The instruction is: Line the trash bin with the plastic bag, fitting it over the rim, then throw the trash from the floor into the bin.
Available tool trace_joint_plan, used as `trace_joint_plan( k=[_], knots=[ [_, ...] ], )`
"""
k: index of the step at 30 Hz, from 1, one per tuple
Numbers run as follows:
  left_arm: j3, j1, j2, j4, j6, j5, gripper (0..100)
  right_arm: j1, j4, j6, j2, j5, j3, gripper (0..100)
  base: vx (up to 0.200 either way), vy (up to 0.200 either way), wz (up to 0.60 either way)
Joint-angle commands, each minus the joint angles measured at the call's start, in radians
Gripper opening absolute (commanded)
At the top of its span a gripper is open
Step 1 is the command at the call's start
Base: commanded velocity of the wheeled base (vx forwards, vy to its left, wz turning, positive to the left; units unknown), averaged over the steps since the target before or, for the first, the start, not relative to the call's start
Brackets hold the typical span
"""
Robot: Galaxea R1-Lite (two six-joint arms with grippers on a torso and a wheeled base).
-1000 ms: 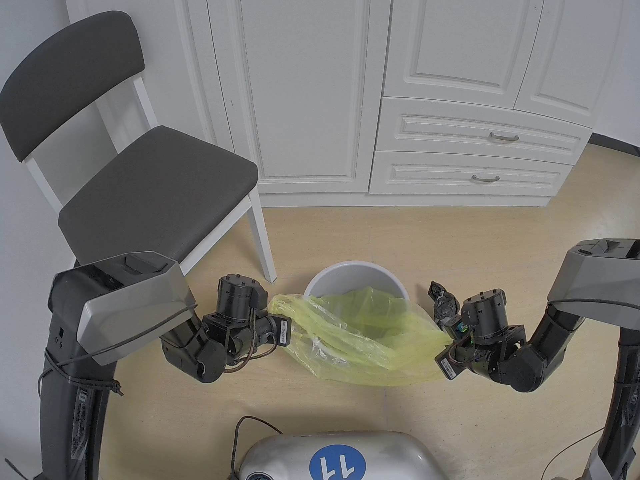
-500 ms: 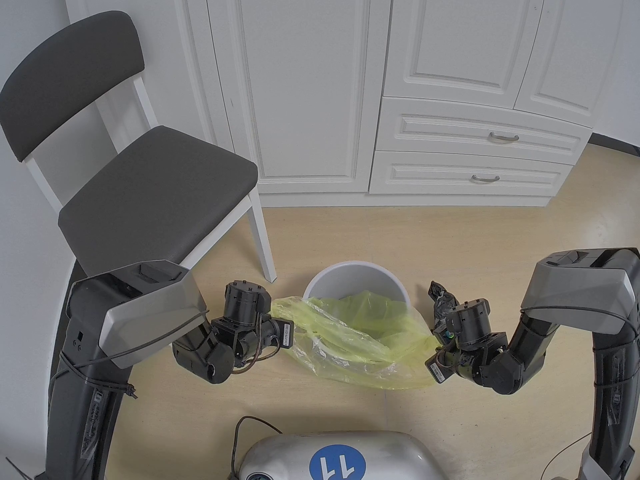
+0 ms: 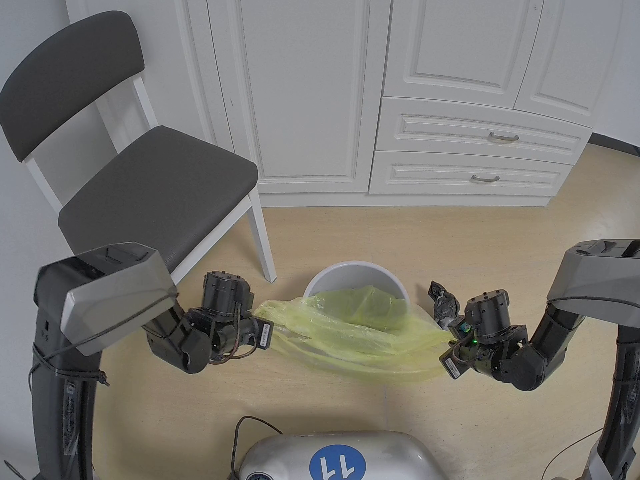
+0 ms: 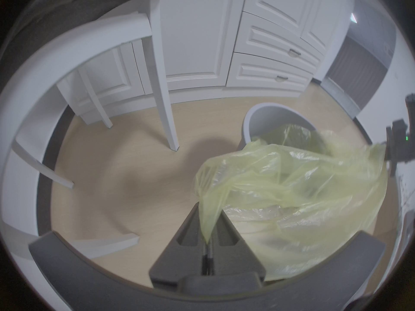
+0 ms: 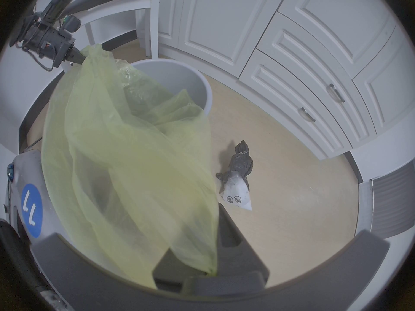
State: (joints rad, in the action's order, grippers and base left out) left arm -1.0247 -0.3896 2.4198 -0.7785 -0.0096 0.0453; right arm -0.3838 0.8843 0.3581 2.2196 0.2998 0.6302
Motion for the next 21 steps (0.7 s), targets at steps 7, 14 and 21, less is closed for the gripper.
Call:
trace_joint_plan(
  k=[7,14,21],
  knots=[
    [0.107,0.032,-0.114,0.024,0.085,-0.048,0,-0.004,-0.002,0.044,-0.064,-0.002,-0.053,0,0.0,0.0,0.0],
    [0.012,0.0,0.07,-0.067,0.056,-0.039,0,-0.021,0.036,0.038,0.06,0.004,-0.003,0,0.0,0.0,0.0],
    [-0.052,-0.006,0.119,-0.157,-0.044,-0.035,0,-0.015,0.167,-0.008,0.184,0.007,0.069,0,0.0,0.0,0.0]
  ],
)
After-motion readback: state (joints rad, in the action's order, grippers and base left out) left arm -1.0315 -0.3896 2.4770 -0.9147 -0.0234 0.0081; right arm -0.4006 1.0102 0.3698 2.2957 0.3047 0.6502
